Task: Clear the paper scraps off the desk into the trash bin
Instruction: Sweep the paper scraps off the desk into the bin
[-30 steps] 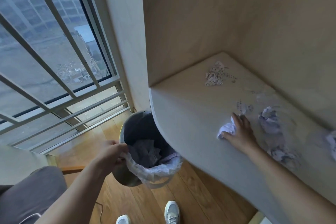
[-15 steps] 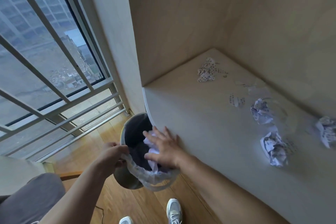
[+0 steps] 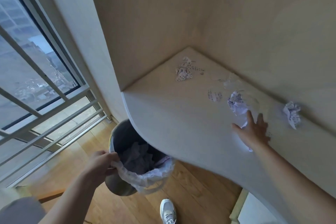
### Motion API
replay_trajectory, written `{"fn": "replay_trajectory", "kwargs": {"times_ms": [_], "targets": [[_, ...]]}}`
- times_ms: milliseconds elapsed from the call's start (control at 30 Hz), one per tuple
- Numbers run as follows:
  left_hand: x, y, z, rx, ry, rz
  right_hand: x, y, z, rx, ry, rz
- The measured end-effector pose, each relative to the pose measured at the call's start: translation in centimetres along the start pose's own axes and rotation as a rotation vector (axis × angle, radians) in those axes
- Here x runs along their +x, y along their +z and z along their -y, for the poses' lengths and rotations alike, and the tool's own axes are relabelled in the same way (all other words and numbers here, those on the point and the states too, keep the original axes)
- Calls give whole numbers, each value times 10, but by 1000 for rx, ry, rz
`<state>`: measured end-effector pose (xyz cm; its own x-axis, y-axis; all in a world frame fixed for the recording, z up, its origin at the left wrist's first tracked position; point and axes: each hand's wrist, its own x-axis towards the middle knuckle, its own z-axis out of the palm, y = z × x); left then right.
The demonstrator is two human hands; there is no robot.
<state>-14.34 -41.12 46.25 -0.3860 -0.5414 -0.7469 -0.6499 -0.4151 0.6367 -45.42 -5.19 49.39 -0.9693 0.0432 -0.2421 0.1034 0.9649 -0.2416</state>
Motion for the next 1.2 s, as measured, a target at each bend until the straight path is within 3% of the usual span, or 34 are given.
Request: {"fn": "replay_trajectory", "kwargs": {"times_ms": [133, 333, 967, 1100, 1200], "targets": [[-1, 5, -3, -8, -4, 29, 3, 17, -32, 60, 26, 131], [-1, 5, -2, 19, -3, 30, -8, 35, -11, 75, -123, 157], [-13, -9, -10, 9, 37, -80, -160, 132, 178, -157, -953, 383], [-15, -23, -10, 2, 36, -49, -186, 145, 194, -116, -1006, 471], [-17, -36, -10, 16, 32, -28, -204, 153, 194, 16, -924, 678]]}}
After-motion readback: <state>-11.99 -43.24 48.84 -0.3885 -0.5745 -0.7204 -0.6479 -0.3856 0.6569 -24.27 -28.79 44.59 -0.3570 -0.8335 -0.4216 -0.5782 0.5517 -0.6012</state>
